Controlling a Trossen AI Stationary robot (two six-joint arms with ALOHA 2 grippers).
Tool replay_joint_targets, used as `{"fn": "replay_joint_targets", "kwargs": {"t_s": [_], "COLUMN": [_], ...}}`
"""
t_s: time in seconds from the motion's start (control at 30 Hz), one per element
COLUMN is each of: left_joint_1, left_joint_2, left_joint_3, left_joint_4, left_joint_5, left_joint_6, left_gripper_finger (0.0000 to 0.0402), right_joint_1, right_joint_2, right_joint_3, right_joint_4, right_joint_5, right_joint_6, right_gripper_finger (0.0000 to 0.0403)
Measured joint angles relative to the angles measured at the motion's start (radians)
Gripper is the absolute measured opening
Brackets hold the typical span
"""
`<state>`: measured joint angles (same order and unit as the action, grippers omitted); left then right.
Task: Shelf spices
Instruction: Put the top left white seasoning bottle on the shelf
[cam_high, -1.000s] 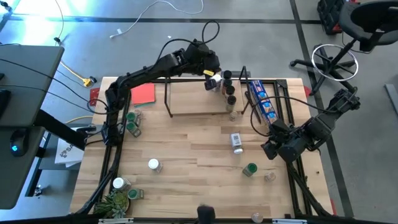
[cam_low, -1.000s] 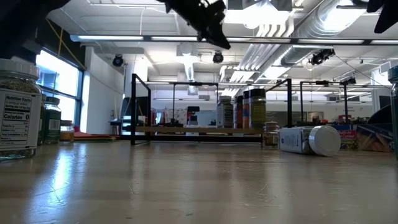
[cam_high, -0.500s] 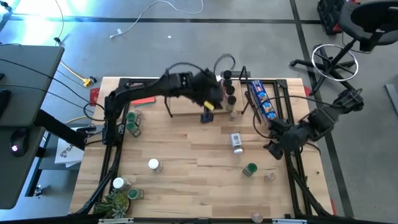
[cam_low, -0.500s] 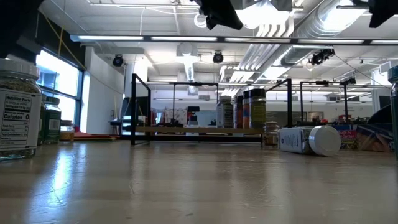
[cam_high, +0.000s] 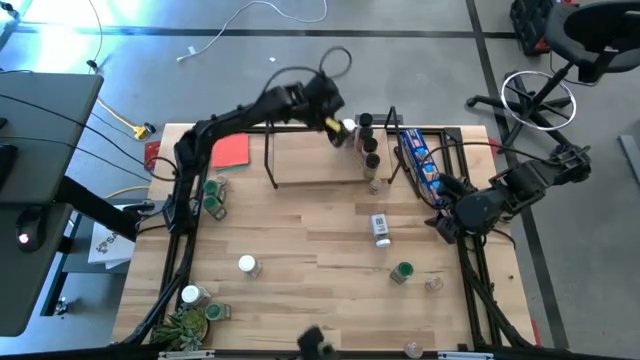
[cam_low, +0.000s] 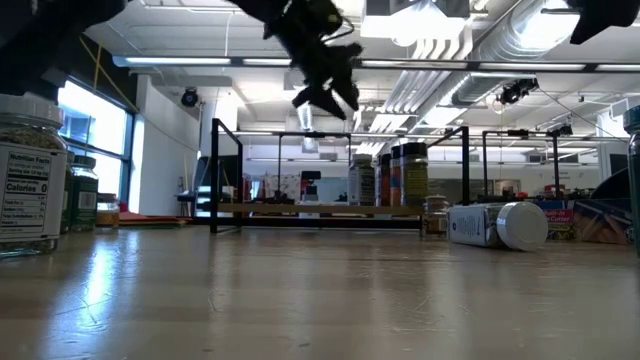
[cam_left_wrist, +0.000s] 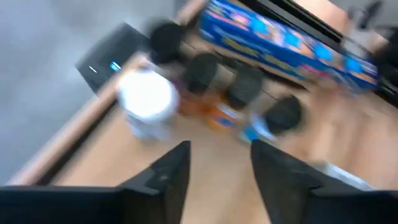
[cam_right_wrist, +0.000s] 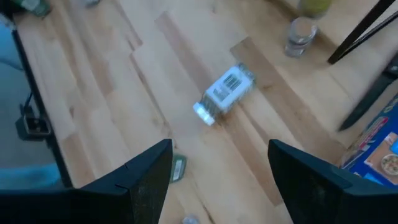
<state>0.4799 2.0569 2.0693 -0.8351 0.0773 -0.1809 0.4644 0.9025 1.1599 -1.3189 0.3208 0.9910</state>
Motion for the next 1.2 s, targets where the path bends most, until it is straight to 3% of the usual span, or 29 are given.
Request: {"fn": "replay_joint_targets", "kwargs": {"t_s": [0.17, 0.3, 0.63, 0.87, 1.2], "left_joint_1": [0.050, 0.045, 0.033, 0.032, 0.022], "left_joint_2": [0.042, 0.081, 0.141, 0.178, 0.203], "left_joint_3": [0.000, 0.000, 0.000, 0.000, 0.001], "left_joint_4": [0.099, 0.152, 0.230, 0.247, 0.244], "left_joint_5": [-0.002, -0.016, -0.149, -0.127, -0.176], "left_joint_6": [0.254, 0.370, 0.356, 0.311, 0.307], "left_gripper_finger": [0.0249, 0.0278, 0.0285, 0.0285, 0.0284], "right_joint_1": [0.000, 0.000, 0.000, 0.000, 0.000], "right_joint_2": [0.006, 0.014, 0.028, 0.040, 0.041], "right_joint_3": [0.000, 0.000, 0.000, 0.000, 0.000], "right_joint_4": [0.005, 0.006, 0.010, 0.017, 0.018], "right_joint_5": [0.071, 0.072, 0.073, 0.079, 0.073], "right_joint_6": [0.094, 0.164, 0.269, 0.269, 0.269], "right_gripper_finger": [0.0259, 0.0259, 0.0259, 0.0259, 0.0259]}}
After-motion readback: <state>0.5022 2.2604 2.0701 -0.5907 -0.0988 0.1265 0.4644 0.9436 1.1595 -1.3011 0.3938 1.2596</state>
